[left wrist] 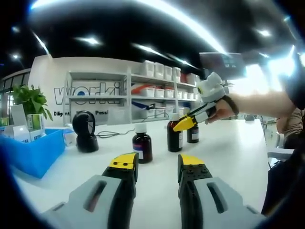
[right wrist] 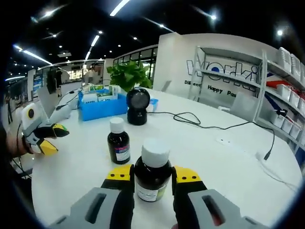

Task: Rotate the medicine bottle to make it face forward pick up the medicine bottle inspect the drug traceability code place the medicine on the table

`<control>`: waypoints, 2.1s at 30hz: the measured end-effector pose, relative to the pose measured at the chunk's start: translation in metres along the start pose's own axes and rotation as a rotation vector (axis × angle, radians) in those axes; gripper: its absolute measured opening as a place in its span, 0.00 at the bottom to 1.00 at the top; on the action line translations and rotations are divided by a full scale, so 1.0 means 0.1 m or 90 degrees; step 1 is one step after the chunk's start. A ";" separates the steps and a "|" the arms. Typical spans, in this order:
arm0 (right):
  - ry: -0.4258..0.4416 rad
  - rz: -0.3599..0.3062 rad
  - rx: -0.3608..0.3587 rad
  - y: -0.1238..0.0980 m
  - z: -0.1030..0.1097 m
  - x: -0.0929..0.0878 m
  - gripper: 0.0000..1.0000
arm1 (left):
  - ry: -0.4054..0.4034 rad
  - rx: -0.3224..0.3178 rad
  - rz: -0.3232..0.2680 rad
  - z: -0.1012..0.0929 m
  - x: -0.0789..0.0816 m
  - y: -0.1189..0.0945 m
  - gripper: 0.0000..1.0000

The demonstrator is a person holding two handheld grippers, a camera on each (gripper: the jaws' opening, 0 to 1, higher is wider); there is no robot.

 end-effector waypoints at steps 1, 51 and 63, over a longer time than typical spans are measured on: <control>0.002 -0.001 -0.007 -0.01 0.02 -0.01 0.26 | 0.000 0.000 0.000 0.00 0.00 0.00 0.25; 0.063 -0.074 0.003 -0.09 -0.02 0.27 0.39 | 0.002 -0.005 -0.003 -0.01 0.01 -0.01 0.25; -0.047 -0.016 0.083 0.05 0.00 0.07 0.36 | 0.002 -0.005 0.001 -0.02 0.00 0.00 0.25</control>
Point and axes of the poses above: the point that each gripper's makers call its tool centre point, and the gripper's own axes: y roughly forward along the fingers, z roughly to its left, x roughly out of its top, the point moved 6 cm from there along -y, roughly backward along the fingers, and after that the axes turned 12 degrees about -x, right-handed, at the moved point
